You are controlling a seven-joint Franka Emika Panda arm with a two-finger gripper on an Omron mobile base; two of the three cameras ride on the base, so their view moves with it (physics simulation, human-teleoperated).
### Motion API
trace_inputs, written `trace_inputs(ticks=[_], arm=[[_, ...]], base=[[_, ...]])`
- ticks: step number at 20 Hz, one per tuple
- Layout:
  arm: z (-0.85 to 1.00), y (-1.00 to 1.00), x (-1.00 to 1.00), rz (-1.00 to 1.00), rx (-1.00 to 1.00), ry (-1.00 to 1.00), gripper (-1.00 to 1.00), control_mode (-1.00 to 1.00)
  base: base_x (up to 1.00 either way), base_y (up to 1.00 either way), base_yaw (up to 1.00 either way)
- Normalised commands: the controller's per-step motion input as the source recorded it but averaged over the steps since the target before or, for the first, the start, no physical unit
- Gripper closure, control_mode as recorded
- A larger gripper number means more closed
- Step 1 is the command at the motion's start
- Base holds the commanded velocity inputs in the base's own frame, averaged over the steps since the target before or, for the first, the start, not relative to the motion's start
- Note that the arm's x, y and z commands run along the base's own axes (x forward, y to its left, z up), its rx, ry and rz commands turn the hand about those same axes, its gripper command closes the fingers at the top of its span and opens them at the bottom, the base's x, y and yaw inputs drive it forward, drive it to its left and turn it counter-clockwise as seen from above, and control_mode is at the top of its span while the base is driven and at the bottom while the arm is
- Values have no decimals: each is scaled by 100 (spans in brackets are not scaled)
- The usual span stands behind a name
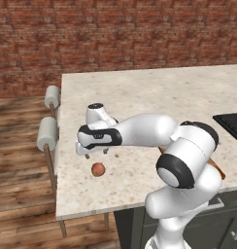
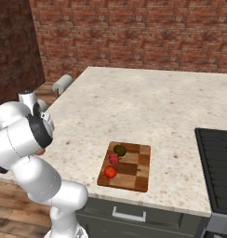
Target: Place the avocado, onion, tomato, and bell pepper on the cutting board.
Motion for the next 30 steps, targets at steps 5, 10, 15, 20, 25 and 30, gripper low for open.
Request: trace_inputs(ticks=[5,10,15,20,25,30], arm=[[-16,0,0,-2,0,2,-100,-100],[-11,0,-14,-1,0,0,-100,-100],[-2,0,-16,0,0,0,-100,-100],[0,0,-19,0,0,0,-100,-100],[-5,0,0,0,0,1,-100,-100],[-16,0,0,0,0,4,-100,-100]], base=[[0,0,0],[0,0,0],[0,0,0],[0,0,0],[0,0,0],[0,0,0]])
